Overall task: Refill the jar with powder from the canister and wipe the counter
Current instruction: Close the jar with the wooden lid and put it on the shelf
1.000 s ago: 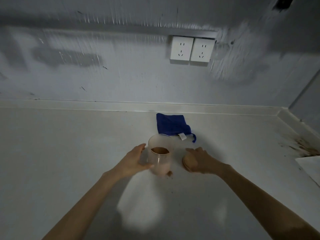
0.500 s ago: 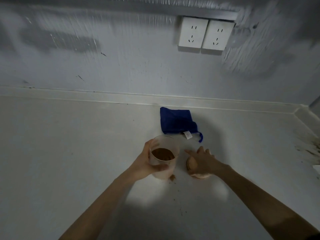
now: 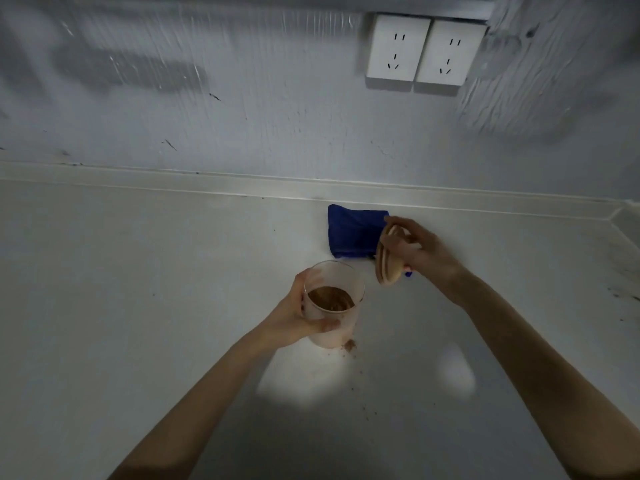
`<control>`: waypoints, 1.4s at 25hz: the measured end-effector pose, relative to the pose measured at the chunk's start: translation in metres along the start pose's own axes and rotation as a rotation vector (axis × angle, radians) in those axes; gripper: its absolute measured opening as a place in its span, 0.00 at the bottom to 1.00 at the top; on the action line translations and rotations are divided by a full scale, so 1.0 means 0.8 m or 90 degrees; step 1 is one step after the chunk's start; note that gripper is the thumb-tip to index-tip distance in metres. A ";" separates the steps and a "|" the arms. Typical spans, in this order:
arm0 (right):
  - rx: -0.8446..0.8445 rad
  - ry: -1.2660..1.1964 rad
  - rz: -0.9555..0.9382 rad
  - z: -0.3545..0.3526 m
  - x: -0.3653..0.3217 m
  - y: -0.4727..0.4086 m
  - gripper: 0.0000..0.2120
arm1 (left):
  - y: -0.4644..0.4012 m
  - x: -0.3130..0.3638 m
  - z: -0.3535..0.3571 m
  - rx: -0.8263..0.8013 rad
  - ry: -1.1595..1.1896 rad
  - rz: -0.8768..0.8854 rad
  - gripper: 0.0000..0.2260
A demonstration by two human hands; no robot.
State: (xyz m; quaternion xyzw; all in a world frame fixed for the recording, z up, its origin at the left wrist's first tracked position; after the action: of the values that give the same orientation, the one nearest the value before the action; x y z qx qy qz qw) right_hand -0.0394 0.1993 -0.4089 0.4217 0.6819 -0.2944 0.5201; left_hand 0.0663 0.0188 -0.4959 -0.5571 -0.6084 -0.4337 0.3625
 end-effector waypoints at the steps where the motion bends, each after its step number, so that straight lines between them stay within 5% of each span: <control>1: 0.003 -0.072 -0.009 0.004 -0.010 0.002 0.15 | 0.000 -0.001 0.000 -0.001 0.002 -0.002 0.39; 11: 0.066 -0.157 -0.146 0.076 0.019 0.030 0.19 | 0.007 0.006 0.004 0.014 0.025 0.030 0.35; 20: -0.002 0.069 -0.271 0.075 0.057 0.051 0.25 | 0.009 0.004 0.002 0.017 0.019 0.010 0.39; 31: -0.084 0.206 -0.281 0.053 0.057 0.039 0.23 | 0.007 0.007 0.003 0.028 0.006 -0.023 0.38; 35: -0.201 0.323 -0.221 0.048 0.027 0.031 0.30 | 0.005 0.005 0.003 0.025 0.012 -0.011 0.36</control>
State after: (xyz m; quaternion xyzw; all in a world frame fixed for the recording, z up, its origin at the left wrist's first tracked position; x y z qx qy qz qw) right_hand -0.0018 0.1844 -0.4400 0.2736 0.8882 -0.1548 0.3350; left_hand 0.0698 0.0223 -0.4926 -0.5407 -0.6179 -0.4300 0.3755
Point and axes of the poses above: each hand's wrist, its own y-axis away from the middle knuckle, its own z-axis out of the palm, x = y × z, the point moved 1 cm from there along -y, towards the middle knuckle, and after that the axes turned 6 degrees about -y, right-handed, at the moved point
